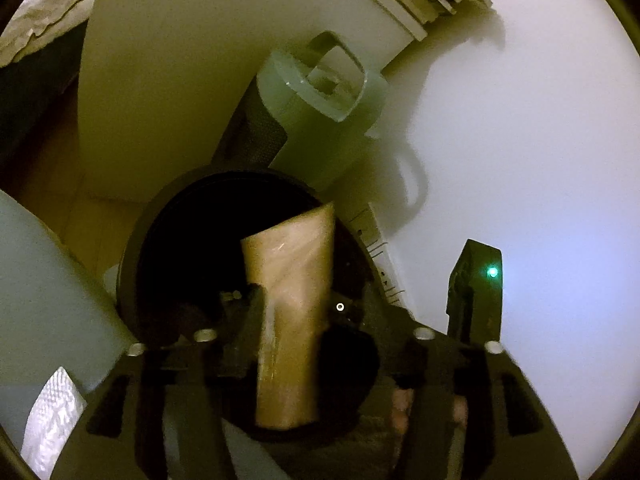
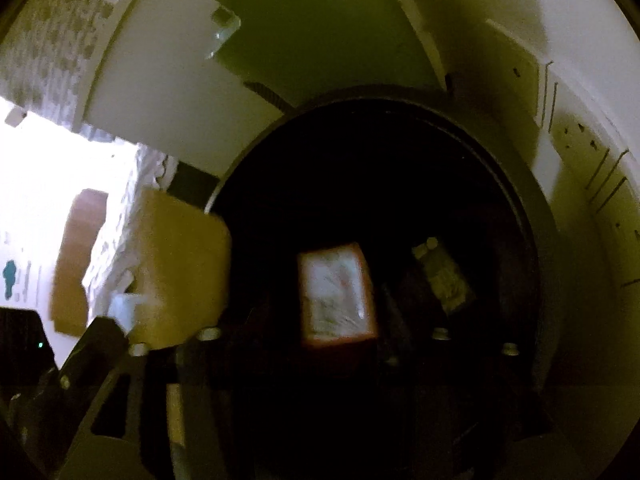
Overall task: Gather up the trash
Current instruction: 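Carry the paper bag and pink box to the bin and release both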
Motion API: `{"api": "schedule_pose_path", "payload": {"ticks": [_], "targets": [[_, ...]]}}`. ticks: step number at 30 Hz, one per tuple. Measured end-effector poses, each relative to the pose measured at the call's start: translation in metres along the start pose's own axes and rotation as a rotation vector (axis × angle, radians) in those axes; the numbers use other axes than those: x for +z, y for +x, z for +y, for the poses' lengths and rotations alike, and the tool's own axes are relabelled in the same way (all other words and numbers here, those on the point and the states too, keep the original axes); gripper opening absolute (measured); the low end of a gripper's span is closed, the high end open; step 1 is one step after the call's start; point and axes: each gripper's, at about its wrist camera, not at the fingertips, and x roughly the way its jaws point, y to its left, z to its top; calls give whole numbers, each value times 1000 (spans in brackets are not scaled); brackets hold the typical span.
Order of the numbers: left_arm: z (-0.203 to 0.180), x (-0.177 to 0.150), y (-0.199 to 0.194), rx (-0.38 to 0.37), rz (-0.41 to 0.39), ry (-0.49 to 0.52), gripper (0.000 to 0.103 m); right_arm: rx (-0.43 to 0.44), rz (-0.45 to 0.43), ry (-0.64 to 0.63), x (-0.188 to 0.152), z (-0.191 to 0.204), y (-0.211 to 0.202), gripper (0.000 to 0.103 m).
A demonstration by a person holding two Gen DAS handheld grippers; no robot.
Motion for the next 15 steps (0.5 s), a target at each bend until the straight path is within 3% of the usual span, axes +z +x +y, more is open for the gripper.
{"api": "schedule_pose_path", "payload": {"ticks": [1,7,15], "targets": [[-2,0,-2,9,-6,7,74,5,-6,-1,0,1,-1,65],[-14,-6,-28,14,-47,47,74,54,-48,-15,-2,5,-6,65],[-29,-45,-108,34,-148,104,75,125,-122,-168,-16,38,-14,65]]}}
